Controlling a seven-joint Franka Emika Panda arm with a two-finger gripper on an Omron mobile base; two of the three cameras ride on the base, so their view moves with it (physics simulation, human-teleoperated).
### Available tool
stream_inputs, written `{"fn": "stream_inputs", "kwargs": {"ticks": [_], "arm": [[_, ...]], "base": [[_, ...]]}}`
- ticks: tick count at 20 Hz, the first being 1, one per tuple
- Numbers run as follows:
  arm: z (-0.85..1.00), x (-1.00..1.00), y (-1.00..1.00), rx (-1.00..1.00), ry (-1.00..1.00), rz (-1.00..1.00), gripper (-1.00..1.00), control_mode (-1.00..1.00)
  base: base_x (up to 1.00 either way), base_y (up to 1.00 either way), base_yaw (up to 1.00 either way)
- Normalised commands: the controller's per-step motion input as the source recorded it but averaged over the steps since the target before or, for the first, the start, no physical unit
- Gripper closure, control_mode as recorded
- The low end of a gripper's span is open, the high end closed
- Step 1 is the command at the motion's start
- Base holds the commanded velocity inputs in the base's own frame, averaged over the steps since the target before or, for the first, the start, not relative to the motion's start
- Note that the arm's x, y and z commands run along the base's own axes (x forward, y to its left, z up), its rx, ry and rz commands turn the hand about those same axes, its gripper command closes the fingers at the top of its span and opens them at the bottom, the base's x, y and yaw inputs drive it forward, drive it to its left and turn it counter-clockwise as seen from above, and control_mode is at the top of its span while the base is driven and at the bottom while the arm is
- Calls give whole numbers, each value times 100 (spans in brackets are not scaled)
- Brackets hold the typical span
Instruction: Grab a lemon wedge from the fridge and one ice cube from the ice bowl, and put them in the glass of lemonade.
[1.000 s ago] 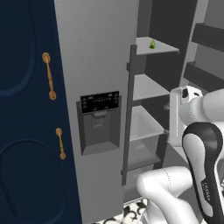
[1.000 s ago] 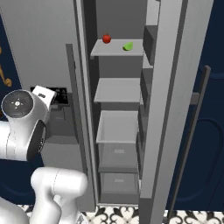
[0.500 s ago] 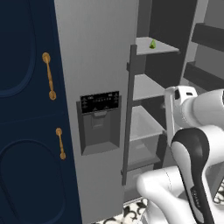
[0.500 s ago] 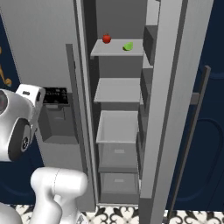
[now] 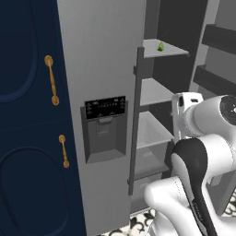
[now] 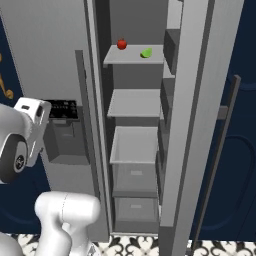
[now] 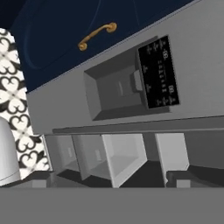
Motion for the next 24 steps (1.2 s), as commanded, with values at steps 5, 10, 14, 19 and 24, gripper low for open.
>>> {"fn": "stream_inputs", "kwargs": {"ticks": [5, 10, 14, 19, 24], "arm": [[0, 1, 0, 0, 1, -2, -100, -100], [0, 0, 0, 0, 0, 0, -100, -100], [0, 0, 0, 0, 0, 0, -100, -100], [0, 0, 0, 0, -1, 0, -100, -100], [0, 0, 0, 0, -2, 0, -100, -100]], "base": [[0, 0, 0], [0, 0, 0], [0, 0, 0], [0, 0, 0], [0, 0, 0]]}}
